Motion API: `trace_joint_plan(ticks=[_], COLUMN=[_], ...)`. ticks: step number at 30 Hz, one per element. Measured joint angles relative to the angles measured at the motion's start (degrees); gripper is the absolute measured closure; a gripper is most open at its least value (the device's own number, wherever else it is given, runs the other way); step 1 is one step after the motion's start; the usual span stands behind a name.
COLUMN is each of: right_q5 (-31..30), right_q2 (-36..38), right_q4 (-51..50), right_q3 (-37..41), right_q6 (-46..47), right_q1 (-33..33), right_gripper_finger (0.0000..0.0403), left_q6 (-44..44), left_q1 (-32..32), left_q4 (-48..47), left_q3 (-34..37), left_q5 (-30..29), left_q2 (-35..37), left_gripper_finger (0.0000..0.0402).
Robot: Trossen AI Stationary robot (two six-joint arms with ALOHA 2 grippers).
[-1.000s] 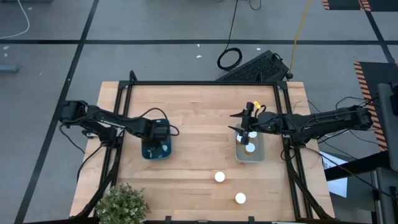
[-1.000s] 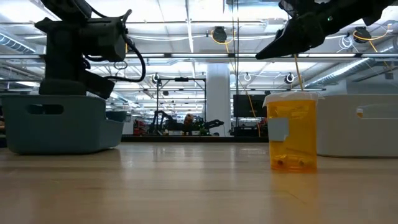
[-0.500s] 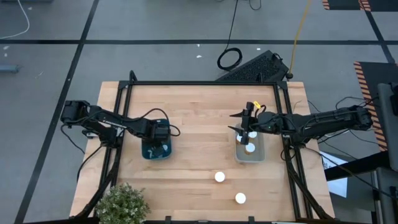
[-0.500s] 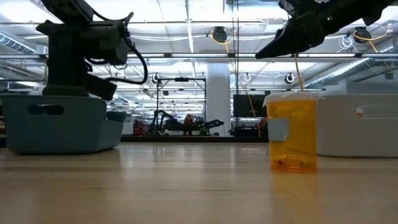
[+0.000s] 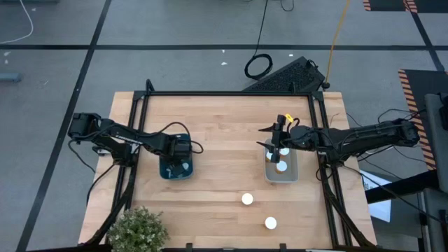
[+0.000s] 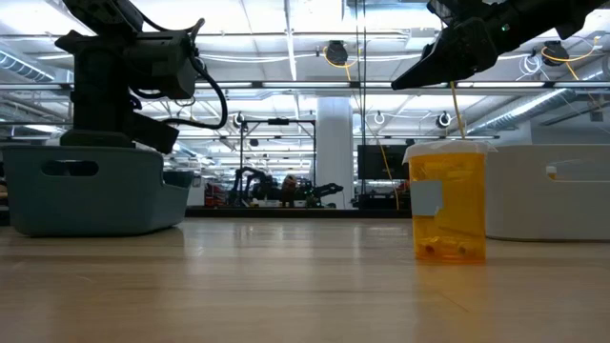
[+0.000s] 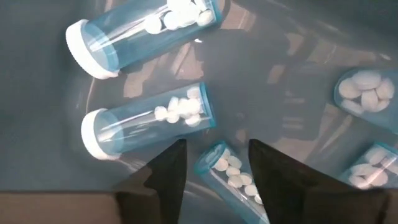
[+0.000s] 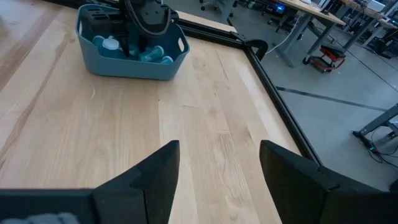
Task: Pick and place medicine bottles into bin by pill shape (circle, oval)
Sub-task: Adjust the blue pill bottle
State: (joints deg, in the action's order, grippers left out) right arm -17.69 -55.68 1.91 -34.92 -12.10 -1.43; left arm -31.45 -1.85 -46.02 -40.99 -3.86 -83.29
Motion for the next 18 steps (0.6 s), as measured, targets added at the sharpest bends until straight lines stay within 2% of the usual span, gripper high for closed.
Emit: trace_joint_plan(ticks=[18], right_q5=[0.0], right_q2=[0.0], right_q4=[0.0], right_q3=[0.0], right_q6=[0.0], right_q1=[0.0], right_gripper_finger=[0.0188], left_q6=[2.9], left_q1=[0.0], left_q4=[-0.5], left_q3=[0.0], left_q5=[0.9], left_q2=[0.0], left_gripper_finger=[0.036])
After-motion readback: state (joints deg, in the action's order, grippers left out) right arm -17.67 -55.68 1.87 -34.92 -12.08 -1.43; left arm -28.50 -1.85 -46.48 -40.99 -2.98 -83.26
